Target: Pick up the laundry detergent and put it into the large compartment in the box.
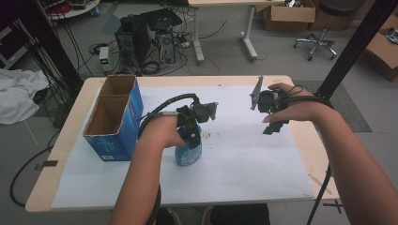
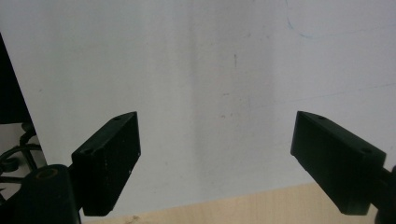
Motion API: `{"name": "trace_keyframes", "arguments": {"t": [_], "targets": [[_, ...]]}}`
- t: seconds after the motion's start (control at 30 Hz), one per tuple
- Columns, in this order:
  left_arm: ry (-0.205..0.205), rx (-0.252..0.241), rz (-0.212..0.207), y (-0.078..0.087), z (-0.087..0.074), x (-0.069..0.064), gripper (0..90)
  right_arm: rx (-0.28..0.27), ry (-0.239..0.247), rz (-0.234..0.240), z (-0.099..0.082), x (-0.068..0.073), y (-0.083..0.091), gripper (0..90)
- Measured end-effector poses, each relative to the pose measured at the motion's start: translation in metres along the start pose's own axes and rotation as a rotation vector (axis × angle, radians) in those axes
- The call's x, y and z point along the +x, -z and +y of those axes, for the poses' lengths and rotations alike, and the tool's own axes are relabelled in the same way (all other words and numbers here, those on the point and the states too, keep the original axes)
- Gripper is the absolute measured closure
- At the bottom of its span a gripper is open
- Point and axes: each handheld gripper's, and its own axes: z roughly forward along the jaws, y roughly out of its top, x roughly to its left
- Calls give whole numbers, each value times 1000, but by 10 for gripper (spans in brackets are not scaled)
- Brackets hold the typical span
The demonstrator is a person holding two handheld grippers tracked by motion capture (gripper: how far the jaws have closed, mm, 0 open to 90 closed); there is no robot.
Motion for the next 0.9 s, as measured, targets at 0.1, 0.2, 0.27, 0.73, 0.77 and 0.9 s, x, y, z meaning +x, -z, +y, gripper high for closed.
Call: {"name": "trace_keyframes", "arguments": {"t": [0.1, 0.2, 0.27, 0.73, 0.77, 0.9], "targets": [[5, -2, 0, 0, 0, 0, 316, -6, -4, -1, -1, 0, 0, 159], [11, -3, 6, 0, 0, 0, 354, -10, -5, 0, -1, 0, -1, 159], [12, -6, -1, 0, 0, 1, 365, -8, -5, 2, -2, 0, -1, 159], [17, -12, -17, -1, -1, 2, 389, -9, -8, 9, -1, -2, -4, 159], [16, -13, -16, -1, -1, 2, 390, -9, -7, 9, -1, -2, -5, 159], [0, -8, -10, 0, 0, 0, 392, -7, -8, 8, 0, -2, -5, 159]]}}
